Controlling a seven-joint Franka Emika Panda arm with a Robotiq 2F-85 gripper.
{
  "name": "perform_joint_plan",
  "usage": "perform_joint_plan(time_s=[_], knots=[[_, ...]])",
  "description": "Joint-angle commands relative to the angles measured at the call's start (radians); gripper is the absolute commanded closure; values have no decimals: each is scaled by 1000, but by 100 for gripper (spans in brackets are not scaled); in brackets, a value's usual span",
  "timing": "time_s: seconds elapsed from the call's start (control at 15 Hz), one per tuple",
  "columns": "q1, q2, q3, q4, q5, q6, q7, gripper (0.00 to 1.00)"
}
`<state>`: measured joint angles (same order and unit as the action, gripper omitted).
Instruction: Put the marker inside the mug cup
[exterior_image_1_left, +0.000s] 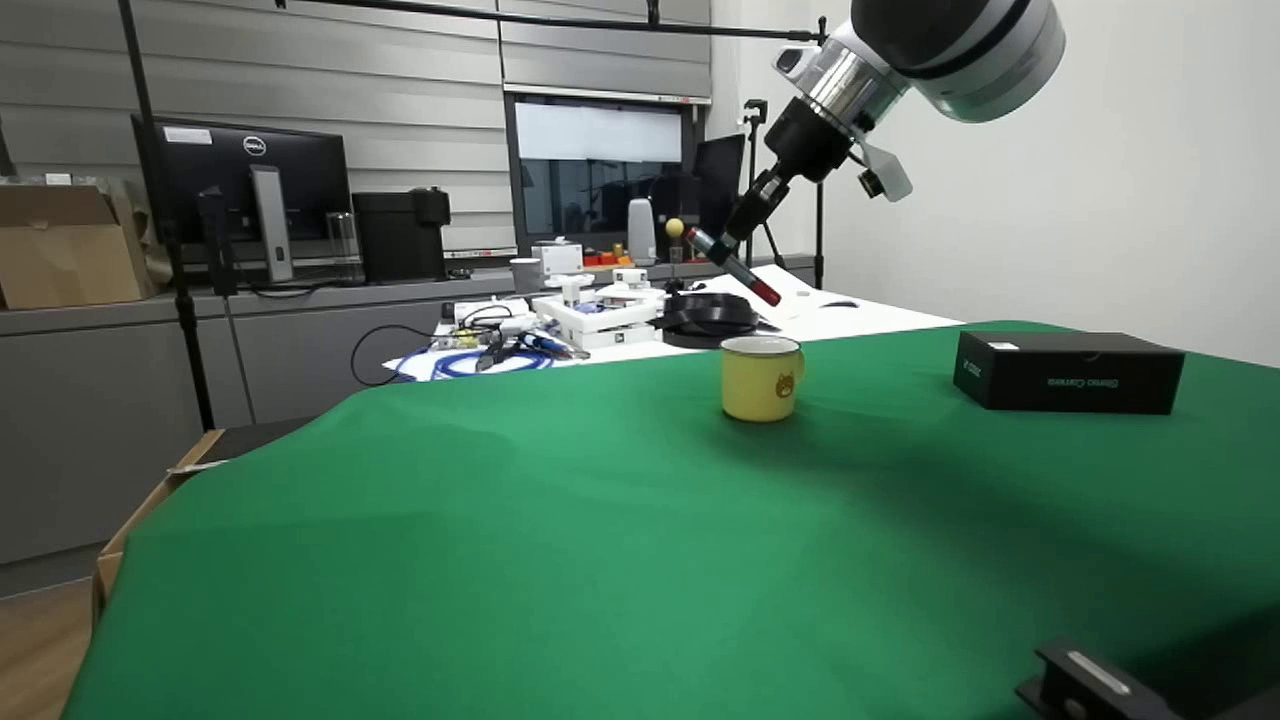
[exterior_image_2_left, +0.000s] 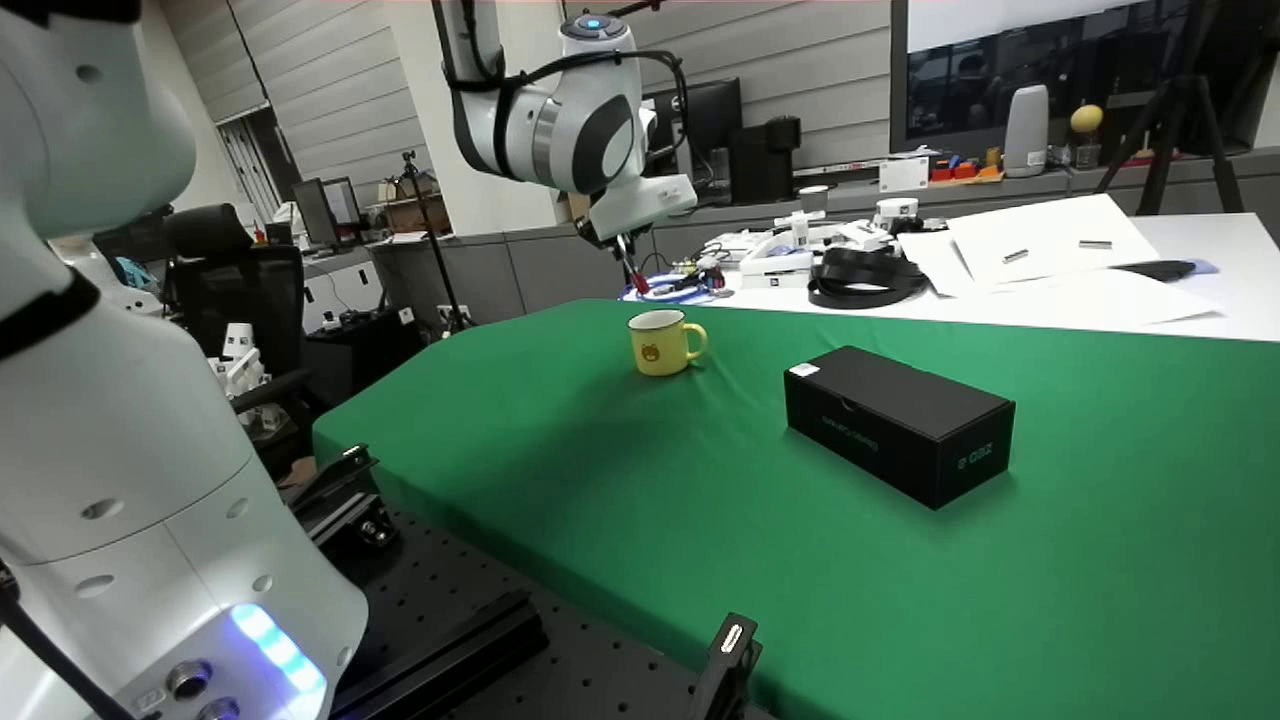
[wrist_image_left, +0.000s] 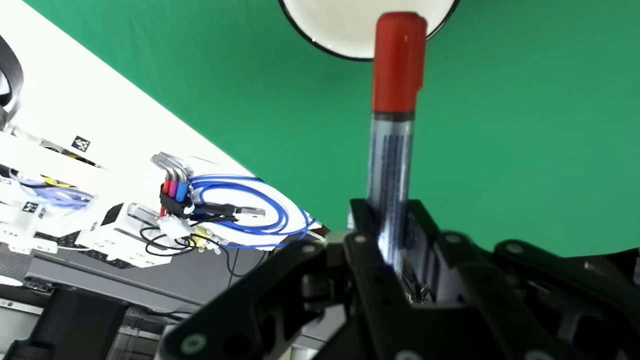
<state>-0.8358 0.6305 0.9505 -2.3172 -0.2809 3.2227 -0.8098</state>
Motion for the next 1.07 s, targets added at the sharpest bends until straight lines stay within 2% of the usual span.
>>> perform_joint_plan(time_s=[0.0, 0.07, 0.2, 0.27, 0.87, 0.93, 1.0], knots=[[-126, 132, 99, 23, -35, -3, -47, 95], [-142, 156, 103, 29, -87, -8, -14, 95], [-154, 161, 95, 35, -100, -37, -1, 95], [-107, 99, 57, 20, -98, -14, 17, 79], [-124, 123, 62, 26, -106, -23, 13, 79], [-124, 123, 63, 26, -106, -23, 13, 95], [-118, 130, 57, 32, -111, -12, 10, 95]])
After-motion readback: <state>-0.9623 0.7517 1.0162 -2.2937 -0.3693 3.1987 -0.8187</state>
